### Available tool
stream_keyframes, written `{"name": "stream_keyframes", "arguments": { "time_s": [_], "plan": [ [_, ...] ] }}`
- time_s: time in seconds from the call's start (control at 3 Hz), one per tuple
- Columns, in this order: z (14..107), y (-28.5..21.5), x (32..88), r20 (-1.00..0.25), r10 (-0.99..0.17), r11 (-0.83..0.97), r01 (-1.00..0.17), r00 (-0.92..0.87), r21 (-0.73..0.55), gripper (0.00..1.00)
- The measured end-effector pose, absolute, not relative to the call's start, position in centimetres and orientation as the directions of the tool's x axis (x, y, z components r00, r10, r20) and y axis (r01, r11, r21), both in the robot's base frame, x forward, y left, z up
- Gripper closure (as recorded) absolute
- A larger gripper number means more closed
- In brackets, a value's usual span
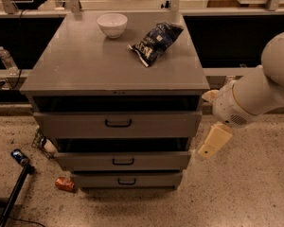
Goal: Open middle drawer
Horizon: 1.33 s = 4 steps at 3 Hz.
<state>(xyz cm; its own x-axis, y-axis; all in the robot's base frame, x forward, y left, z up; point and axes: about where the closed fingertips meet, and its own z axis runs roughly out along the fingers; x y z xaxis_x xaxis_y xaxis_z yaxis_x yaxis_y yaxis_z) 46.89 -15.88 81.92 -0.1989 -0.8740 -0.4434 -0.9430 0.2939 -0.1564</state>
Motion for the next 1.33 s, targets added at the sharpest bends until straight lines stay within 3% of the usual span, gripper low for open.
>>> {"name": "stream_keyframes", "arguments": {
  "time_s": [0.67, 1.33],
  "plan": [
    [79.5, -15.2, 46.8, -0.478, -0.862, 0.265, -0.954, -0.171, -0.137, 0.00],
    [70.4, -12.5, 48.2, -0.580, -0.803, 0.229, -0.970, -0.138, -0.086, 0.00]
  ]
}}
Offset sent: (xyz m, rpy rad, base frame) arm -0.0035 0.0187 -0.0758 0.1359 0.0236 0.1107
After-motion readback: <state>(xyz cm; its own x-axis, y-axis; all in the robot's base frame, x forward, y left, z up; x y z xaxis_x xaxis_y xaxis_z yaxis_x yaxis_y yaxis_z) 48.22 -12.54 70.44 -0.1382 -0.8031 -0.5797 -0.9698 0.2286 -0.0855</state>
